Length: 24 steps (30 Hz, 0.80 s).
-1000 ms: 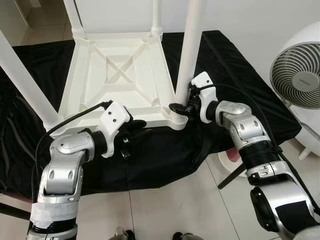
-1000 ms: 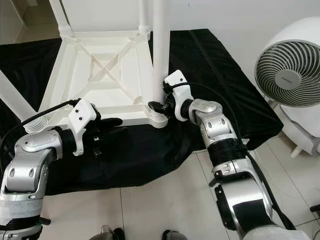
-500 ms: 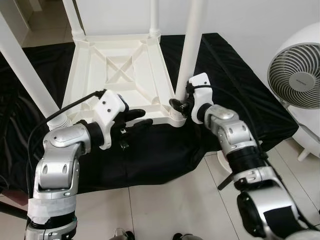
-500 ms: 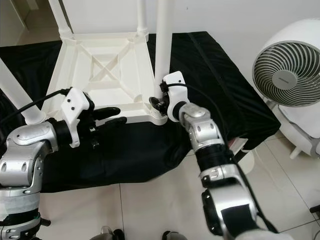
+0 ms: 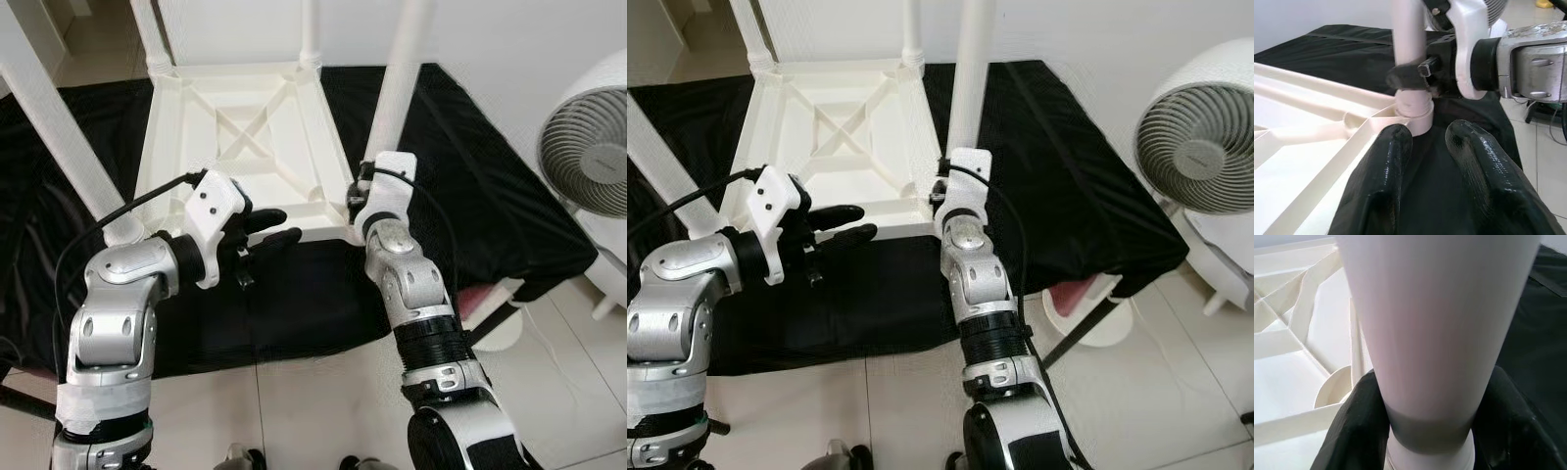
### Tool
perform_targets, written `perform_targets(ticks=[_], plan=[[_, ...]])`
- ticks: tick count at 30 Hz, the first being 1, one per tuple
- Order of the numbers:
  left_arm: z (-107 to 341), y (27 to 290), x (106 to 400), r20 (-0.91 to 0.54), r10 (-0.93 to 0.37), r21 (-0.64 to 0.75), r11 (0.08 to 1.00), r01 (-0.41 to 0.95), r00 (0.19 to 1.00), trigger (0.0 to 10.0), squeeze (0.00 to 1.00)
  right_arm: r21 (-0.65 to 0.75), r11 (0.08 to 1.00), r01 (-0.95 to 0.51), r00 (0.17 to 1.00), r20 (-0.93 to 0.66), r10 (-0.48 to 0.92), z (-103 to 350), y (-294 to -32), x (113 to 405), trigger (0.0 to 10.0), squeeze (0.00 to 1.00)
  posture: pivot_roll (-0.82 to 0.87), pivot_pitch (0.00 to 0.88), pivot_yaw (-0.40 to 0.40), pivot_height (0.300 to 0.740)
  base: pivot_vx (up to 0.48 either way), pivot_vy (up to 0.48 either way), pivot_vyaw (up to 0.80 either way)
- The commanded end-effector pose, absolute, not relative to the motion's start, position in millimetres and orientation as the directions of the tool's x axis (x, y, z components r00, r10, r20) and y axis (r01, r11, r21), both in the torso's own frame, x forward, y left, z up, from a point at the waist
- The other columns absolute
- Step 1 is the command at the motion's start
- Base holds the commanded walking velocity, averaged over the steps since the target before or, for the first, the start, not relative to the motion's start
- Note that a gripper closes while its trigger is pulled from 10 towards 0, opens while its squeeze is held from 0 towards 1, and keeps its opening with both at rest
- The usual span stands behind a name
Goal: Building children table
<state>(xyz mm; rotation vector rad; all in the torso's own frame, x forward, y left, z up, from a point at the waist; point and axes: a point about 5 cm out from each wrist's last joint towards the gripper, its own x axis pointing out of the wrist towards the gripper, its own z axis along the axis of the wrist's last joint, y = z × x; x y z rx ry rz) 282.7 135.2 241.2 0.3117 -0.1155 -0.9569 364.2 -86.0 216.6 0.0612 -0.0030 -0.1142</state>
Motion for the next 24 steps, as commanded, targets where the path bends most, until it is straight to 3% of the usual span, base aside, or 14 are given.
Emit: perform_targets(ticks=[1, 3, 4, 5, 6, 7, 9, 10, 12, 13, 15, 18, 21, 24], plan=[[245.9, 138.9, 287.9, 0.019, -0.715, 0.314, 0.668, 0.675, 0.699, 10.0, 0.0, 0.088, 0.99, 0.113, 0.992, -0.063, -0.107, 200.0, -74.8, 358.2, 3.8, 0.0, -0.05, 0.132, 0.02, 0.74, 0.0, 0.0, 0.0], [245.9, 138.9, 287.9, 0.019, -0.715, 0.314, 0.668, 0.675, 0.699, 10.0, 0.0, 0.088, 0.99, 0.113, 0.992, -0.063, -0.107, 200.0, -74.8, 358.2, 3.8, 0.0, -0.05, 0.132, 0.02, 0.74, 0.0, 0.0, 0.0], [245.7, 139.2, 287.6, 0.018, -0.714, 0.313, 0.669, 0.674, 0.7, 10.0, 0.0, 0.06, 0.997, 0.038, 0.998, -0.043, -0.036, 202.7, -67.4, 357.5, 10.0, 0.0, -0.05, 0.133, 0.019, 0.74, 0.0, 0.0, 0.0], [245.3, 139.4, 287.6, 0.017, -0.713, 0.313, 0.67, 0.673, 0.701, 10.0, 0.0, 0.035, 0.999, -0.032, 0.999, -0.016, 0.032, 206.2, -62.8, 356.5, 10.0, 0.21, -0.05, 0.134, 0.019, 0.74, 0.0, 0.0, 0.0], [245.3, 139.4, 287.6, 0.017, -0.713, 0.313, 0.67, 0.673, 0.701, 10.0, 0.0, 0.035, 0.999, -0.032, 0.999, -0.016, 0.032, 206.2, -62.8, 356.5, 10.0, 0.21, -0.05, 0.134, 0.019, 0.74, 0.0, 0.0, 0.0], [245.0, 139.5, 287.7, 0.017, -0.712, 0.313, 0.671, 0.673, 0.702, 10.0, 0.0, 0.026, 0.995, -0.098, 0.995, -0.001, 0.098, 208.5, -59.3, 355.7, 10.0, 1.0, -0.05, 0.134, 0.019, 0.74, 0.0, 0.0, 0.0], [244.8, 139.5, 287.8, 0.016, -0.711, 0.312, 0.671, 0.672, 0.703, 10.0, 0.0, -0.002, 0.99, -0.142, 0.99, 0.016, 0.142, 211.8, -57.9, 354.8, 10.0, 1.0, -0.05, 0.134, 0.019, 0.74, 0.0, 0.0, 0.0], [244.8, 139.4, 288.0, 0.016, -0.711, 0.312, 0.671, 0.672, 0.703, 10.0, 0.0, -0.022, 0.986, -0.164, 0.986, 0.026, 0.164, 214.1, -57.3, 354.3, 10.0, 0.33, -0.05, 0.138, 0.02, 0.74, 0.0, 0.0, 0.0], [244.8, 139.5, 288.2, 0.015, -0.711, 0.312, 0.671, 0.672, 0.703, 10.0, 0.0, -0.051, 0.973, -0.227, 0.973, 0.034, 0.229, 216.9, -55.0, 354.1, 10.0, 0.33, -0.05, 0.138, 0.02, 0.74, 0.0, 0.0, 0.0], [244.6, 139.6, 288.3, 0.014, -0.711, 0.312, 0.672, 0.672, 0.703, 10.0, 0.0, -0.097, 0.945, -0.313, 0.947, 0.037, 0.318, 221.0, -56.7, 354.4, 10.0, 0.0, -0.05, 0.138, 0.02, 0.74, 0.0, 0.0, 0.0], [244.5, 139.7, 288.5, 0.014, -0.71, 0.312, 0.672, 0.672, 0.704, 10.0, 0.0, -0.189, 0.879, -0.439, 0.893, 0.016, 0.449, 226.0, -64.1, 355.5, 10.0, 0.0, -0.06, 0.141, 0.022, 0.74, 0.0, 0.0, 0.0], [244.5, 139.8, 288.7, 0.014, -0.71, 0.312, 0.672, 0.672, 0.704, 10.0, 0.0, -0.227, 0.852, -0.472, 0.875, 0.0, 0.484, 227.4, -68.8, 356.2, 10.0, 0.0, -0.06, 0.141, 0.022, 0.74, 0.0, 0.0, 0.0], [244.2, 140.2, 288.6, 0.013, -0.709, 0.312, 0.673, 0.67, 0.705, 10.0, 0.0, -0.338, 0.731, -0.593, 0.799, -0.135, 0.586, 226.3, -92.3, 365.2, 10.0, 0.0, -0.06, 0.143, 0.021, 0.74, 0.0, 0.0, 0.0], [244.1, 141.0, 287.9, 0.012, -0.706, 0.312, 0.675, 0.668, 0.708, 10.0, 0.0, -0.367, 0.699, -0.614, 0.786, -0.2, 0.585, 226.9, -104.6, 375.1, 10.0, 0.0, -0.05, 0.147, 0.019, 0.74, 0.0, 0.0, 0.0]])
